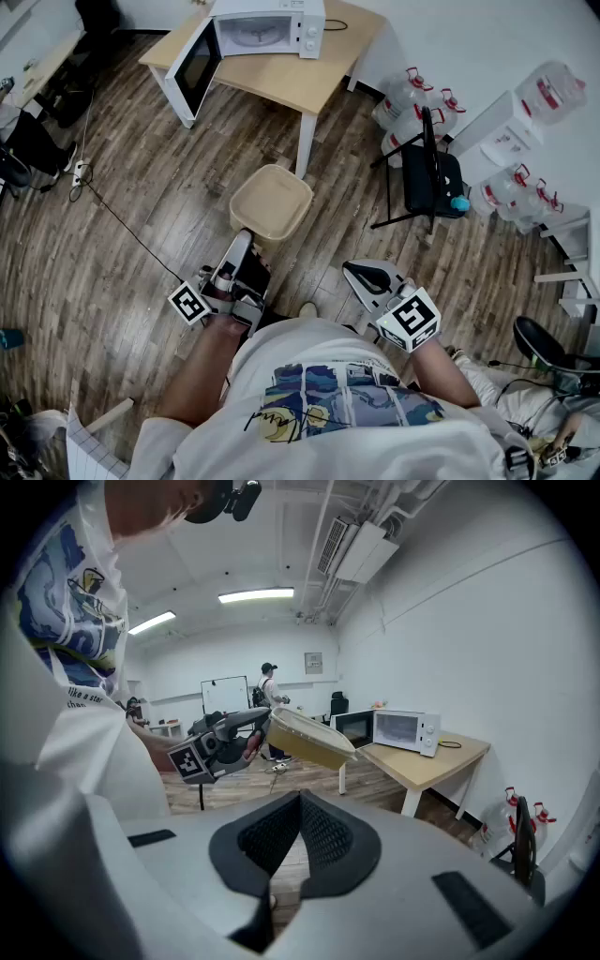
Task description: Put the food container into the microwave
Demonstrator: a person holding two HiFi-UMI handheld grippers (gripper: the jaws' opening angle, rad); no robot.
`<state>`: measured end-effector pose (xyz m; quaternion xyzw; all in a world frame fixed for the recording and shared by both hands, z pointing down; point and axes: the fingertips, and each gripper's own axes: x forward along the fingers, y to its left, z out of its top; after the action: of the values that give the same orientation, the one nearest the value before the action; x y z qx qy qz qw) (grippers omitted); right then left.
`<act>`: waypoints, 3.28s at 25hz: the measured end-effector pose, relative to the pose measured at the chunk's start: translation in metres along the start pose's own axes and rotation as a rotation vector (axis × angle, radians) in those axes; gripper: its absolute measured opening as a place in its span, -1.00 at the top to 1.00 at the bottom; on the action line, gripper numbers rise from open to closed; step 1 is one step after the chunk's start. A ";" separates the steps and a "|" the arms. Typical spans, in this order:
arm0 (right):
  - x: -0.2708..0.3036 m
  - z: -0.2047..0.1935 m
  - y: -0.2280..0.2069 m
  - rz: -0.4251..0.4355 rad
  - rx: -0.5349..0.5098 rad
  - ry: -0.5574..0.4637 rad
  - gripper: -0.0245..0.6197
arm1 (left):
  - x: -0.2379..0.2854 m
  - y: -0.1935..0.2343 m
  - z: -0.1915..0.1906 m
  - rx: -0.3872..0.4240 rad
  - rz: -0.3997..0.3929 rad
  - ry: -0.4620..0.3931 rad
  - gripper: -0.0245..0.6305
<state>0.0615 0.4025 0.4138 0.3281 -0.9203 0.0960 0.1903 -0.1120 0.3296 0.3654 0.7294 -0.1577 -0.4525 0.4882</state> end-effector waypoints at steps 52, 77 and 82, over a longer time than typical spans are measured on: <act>0.194 0.101 -0.424 0.056 0.018 0.070 0.83 | 0.317 0.248 0.251 0.133 -0.059 -0.240 0.91; 0.281 0.141 -0.583 0.120 -0.048 0.208 0.84 | 0.406 0.422 0.382 0.126 -0.046 -0.408 0.91; 0.303 0.154 -0.581 0.081 -0.060 0.244 0.84 | 0.427 0.454 0.411 0.059 -0.073 -0.390 0.91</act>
<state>0.1730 -0.2609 0.4290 0.2705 -0.9053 0.1152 0.3065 -0.1189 -0.4066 0.4908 0.6471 -0.2361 -0.5977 0.4102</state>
